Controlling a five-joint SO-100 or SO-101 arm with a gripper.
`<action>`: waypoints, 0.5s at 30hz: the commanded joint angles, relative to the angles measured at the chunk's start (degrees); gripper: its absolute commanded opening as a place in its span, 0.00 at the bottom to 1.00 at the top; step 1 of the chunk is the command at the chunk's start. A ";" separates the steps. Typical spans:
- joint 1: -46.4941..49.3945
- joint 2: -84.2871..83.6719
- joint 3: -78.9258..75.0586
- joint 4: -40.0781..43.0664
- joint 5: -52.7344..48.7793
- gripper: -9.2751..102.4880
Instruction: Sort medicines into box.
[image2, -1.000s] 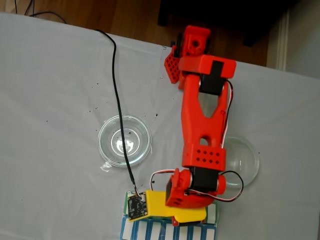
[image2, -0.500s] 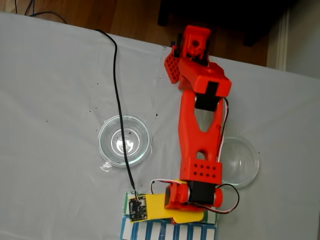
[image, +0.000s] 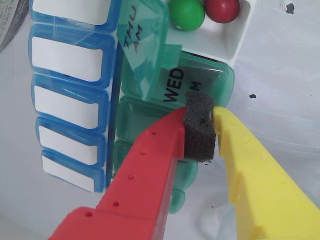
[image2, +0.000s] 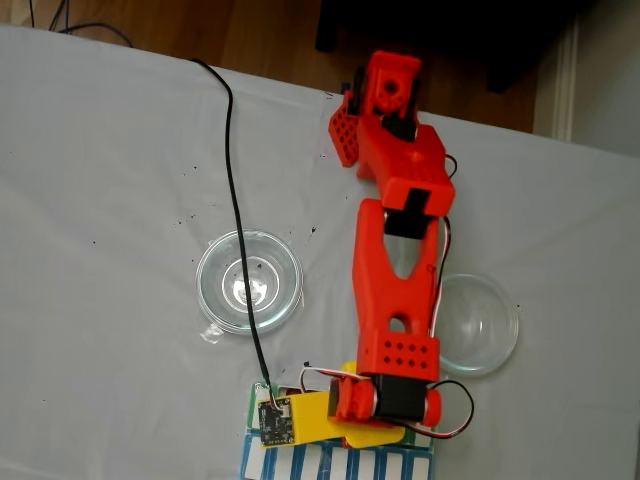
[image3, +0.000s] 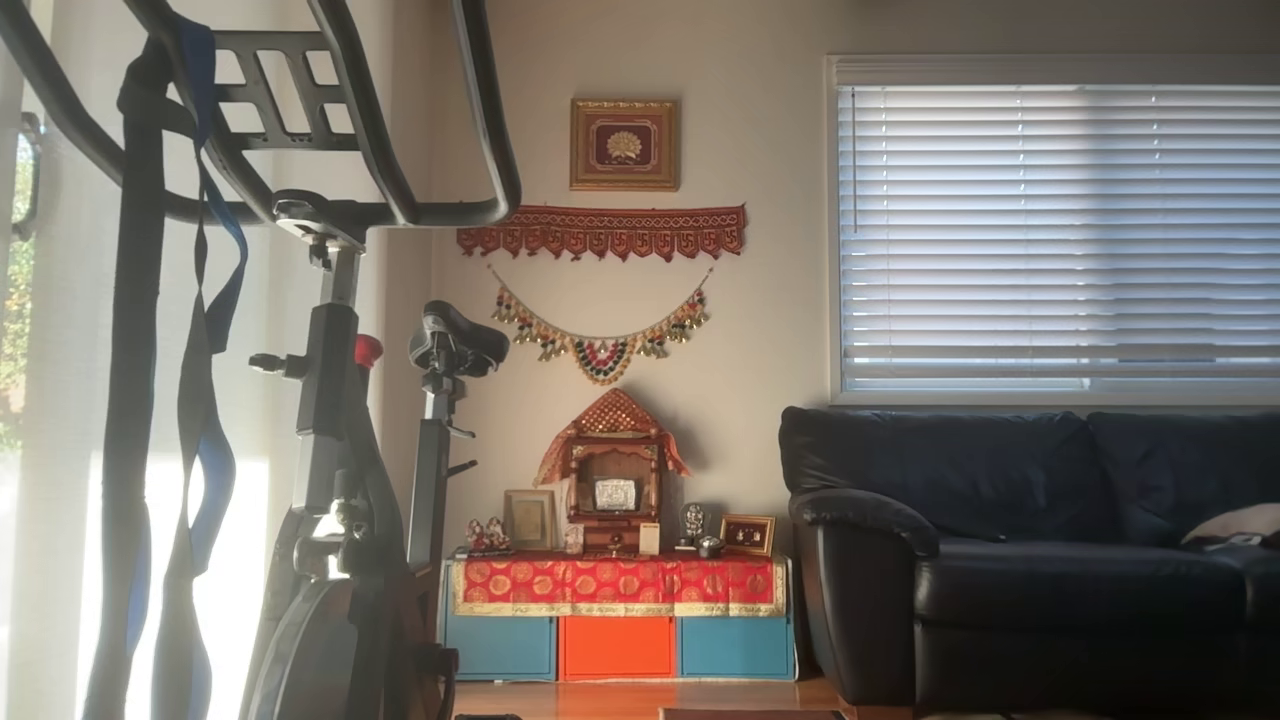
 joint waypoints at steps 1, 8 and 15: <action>0.09 0.44 -4.75 0.53 -1.23 0.09; 0.62 -3.43 -8.96 2.81 -3.16 0.09; -0.79 4.31 -3.69 4.04 -4.66 0.09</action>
